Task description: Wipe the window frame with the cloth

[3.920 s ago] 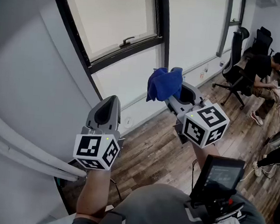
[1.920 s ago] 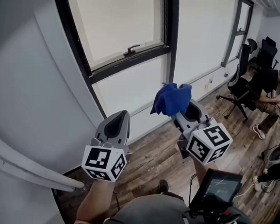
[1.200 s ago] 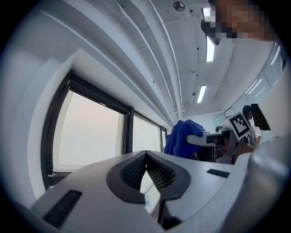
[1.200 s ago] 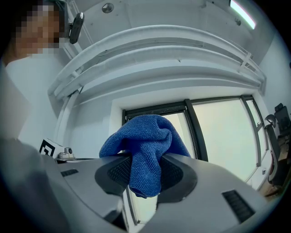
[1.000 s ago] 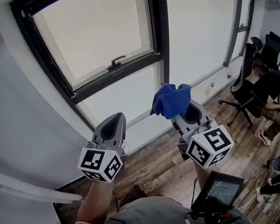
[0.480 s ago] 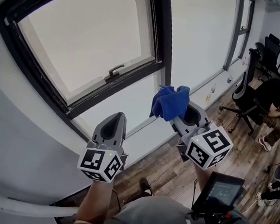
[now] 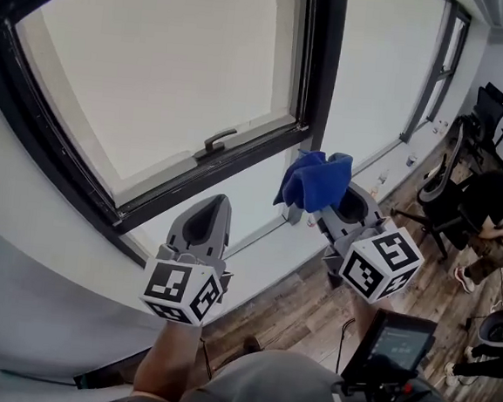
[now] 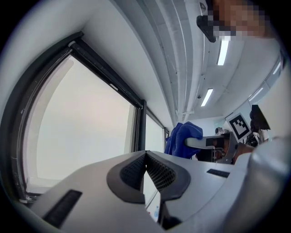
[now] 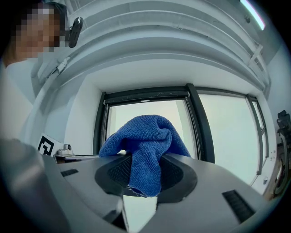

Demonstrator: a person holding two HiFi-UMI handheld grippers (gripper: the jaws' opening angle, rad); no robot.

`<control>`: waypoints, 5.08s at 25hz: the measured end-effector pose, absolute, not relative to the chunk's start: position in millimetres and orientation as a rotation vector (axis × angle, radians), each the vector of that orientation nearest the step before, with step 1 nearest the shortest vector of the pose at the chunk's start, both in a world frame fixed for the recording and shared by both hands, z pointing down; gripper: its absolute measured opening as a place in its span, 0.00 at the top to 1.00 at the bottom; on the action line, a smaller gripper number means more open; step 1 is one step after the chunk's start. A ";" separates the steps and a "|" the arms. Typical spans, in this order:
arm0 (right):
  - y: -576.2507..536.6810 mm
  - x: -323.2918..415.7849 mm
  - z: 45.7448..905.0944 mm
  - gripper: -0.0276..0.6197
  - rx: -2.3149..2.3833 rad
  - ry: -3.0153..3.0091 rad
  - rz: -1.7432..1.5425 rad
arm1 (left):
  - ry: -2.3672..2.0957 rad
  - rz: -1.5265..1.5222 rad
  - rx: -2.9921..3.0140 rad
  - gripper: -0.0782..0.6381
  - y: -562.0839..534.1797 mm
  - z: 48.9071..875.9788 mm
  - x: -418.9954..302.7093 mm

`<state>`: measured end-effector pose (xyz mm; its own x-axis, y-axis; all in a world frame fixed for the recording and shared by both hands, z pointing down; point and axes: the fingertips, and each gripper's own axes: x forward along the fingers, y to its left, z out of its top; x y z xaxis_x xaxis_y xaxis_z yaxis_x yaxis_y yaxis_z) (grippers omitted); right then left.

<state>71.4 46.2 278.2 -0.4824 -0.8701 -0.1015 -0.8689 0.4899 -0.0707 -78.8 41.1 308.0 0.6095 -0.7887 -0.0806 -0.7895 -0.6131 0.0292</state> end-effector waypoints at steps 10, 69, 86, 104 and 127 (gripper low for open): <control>-32.0 38.4 276.2 0.73 -1.494 2.648 0.001 | 1.402 0.165 -2.799 0.88 -35.4 306.8 -106.1; -432.3 167.6 -8.5 0.73 -1.553 2.535 0.811 | 1.361 0.236 -2.464 0.88 -400.4 64.1 80.9; -478.2 162.0 -36.9 0.73 -1.774 2.544 0.915 | 1.331 0.245 -2.416 0.88 -421.6 24.2 91.8; -481.5 164.5 69.0 0.73 -1.844 2.627 0.676 | 1.396 0.238 -2.521 0.88 -411.8 100.7 60.1; -488.5 162.3 223.2 0.73 -1.983 2.730 0.442 | 1.449 0.072 -2.632 0.88 -407.6 223.0 69.8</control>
<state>162.3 -488.5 223.2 -0.2984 -0.9526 0.0589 -0.8854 0.2993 0.3556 69.8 -407.6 223.0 0.5361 -0.8374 -0.1070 -0.8438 -0.5280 -0.0959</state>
